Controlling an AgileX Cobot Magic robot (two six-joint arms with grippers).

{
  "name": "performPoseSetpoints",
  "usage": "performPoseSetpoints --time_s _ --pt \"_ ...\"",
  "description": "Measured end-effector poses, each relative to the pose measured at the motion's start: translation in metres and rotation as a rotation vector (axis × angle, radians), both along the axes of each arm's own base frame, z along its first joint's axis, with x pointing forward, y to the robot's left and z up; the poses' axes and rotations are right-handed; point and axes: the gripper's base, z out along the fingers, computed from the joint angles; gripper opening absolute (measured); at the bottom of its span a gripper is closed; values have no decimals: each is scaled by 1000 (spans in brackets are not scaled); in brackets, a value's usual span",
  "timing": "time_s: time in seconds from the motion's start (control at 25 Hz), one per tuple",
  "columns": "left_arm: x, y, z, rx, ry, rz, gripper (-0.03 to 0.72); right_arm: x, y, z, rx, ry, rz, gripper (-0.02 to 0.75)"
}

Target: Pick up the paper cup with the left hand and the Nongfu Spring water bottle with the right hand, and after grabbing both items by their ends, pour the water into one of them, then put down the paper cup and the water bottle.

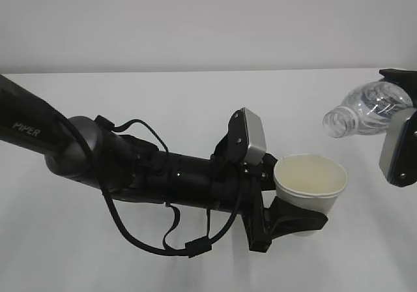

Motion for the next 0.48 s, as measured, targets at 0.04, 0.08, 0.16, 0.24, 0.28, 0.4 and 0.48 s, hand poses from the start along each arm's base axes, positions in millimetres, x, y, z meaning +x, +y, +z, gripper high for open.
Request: performPoseSetpoints --time_s 0.04,0.08,0.16,0.24,0.28,0.4,0.48 --pt "0 0 0 -1 -1 0 463 0 0 0 0 0 0 436" --pt "0 0 0 -1 -1 0 463 0 0 0 -2 0 0 436" --pt "1 -1 1 -4 -5 0 463 0 0 0 -8 -2 2 436" --pt "1 -1 2 -6 -6 0 463 0 0 0 -18 -4 4 436" --pt "1 -1 2 -6 -6 0 463 0 0 0 -18 -5 4 436" --pt "1 -1 2 -6 -6 0 463 2 0 3 -23 -16 4 436" --pt "1 -1 2 -6 -6 0 463 3 0 4 -36 -23 7 436"
